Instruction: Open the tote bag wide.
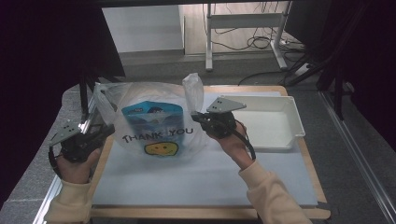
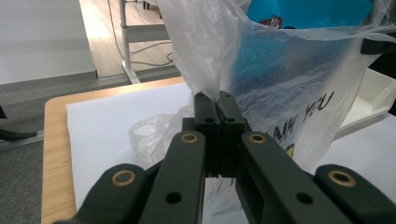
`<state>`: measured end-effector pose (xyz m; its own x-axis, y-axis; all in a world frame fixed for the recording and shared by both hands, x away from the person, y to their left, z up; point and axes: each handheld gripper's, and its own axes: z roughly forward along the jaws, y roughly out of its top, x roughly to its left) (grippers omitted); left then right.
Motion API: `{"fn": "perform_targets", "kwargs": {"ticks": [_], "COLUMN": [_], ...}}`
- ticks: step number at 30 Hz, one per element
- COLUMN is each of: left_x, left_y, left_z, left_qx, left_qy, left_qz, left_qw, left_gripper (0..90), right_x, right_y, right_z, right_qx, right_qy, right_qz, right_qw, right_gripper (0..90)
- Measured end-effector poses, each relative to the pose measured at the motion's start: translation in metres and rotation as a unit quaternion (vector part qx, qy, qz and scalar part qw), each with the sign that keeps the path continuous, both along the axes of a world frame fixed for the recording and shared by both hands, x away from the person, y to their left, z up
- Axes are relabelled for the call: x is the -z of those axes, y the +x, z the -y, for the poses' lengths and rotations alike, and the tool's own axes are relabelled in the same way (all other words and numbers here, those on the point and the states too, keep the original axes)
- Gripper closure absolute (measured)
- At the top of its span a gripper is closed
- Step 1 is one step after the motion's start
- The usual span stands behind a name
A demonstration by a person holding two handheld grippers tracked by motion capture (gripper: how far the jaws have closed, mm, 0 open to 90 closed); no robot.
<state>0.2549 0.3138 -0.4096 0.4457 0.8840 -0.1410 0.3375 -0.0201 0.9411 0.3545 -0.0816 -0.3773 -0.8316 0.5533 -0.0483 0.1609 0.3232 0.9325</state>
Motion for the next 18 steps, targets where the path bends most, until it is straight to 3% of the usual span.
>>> {"fn": "perform_targets", "kwargs": {"ticks": [18], "left_x": [0.011], "left_y": [-0.003], "left_z": [0.000], "left_qx": [-0.002], "left_qy": [0.009], "left_qz": [-0.018], "left_qw": [0.9998], "left_gripper": [90.0], "right_x": [0.016], "right_y": [-0.001], "right_z": [-0.001], "right_qx": [0.001], "right_qy": [0.005], "right_qz": [-0.012], "right_qw": [0.9999], "right_gripper": [87.0]}}
